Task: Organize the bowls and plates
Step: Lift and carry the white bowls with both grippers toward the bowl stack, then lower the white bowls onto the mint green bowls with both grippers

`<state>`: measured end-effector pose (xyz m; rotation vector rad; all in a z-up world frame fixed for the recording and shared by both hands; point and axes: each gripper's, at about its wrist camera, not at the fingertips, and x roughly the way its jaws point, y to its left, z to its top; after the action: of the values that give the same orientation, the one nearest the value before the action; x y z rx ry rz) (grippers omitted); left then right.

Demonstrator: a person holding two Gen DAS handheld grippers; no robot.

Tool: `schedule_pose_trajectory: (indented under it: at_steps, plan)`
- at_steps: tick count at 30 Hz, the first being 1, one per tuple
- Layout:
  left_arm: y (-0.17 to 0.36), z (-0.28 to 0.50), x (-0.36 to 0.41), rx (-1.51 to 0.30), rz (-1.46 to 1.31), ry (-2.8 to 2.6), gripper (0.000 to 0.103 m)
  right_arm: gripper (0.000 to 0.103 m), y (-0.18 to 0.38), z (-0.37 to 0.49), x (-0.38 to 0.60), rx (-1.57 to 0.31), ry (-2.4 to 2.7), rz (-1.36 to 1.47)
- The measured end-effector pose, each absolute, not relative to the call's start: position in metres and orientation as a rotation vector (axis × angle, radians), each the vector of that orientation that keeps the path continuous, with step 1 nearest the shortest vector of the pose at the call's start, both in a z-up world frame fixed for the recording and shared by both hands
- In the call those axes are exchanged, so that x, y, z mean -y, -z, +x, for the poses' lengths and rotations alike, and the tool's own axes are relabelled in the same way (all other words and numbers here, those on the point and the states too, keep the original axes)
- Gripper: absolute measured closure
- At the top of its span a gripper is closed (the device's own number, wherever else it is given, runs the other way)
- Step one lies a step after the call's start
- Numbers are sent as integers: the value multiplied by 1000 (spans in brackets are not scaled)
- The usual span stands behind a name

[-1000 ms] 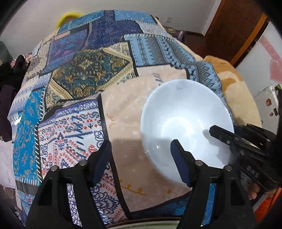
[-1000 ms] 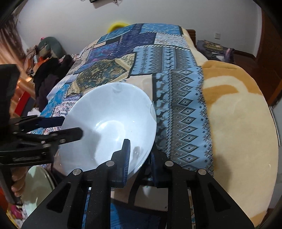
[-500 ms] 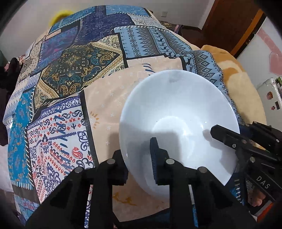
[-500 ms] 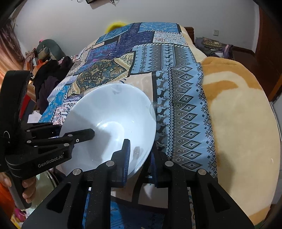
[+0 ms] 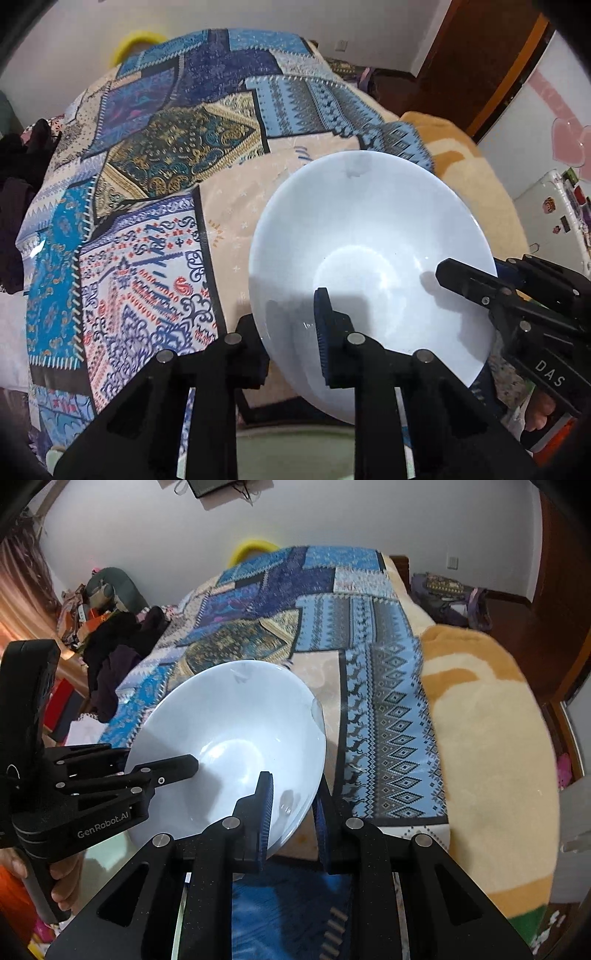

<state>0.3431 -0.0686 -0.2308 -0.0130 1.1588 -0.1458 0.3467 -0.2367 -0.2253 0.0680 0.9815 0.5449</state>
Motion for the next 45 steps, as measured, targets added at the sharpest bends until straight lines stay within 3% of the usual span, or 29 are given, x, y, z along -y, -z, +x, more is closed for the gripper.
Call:
schedule_pose_trajectory:
  at_steps: [22,45]
  plan:
    - [131,233,33,-976,-50,128,82,84,153,264,208,-821,-601,43]
    - [130,117,-83,-938,-185,-42,82,84,170,195,103,-837,-817,-1]
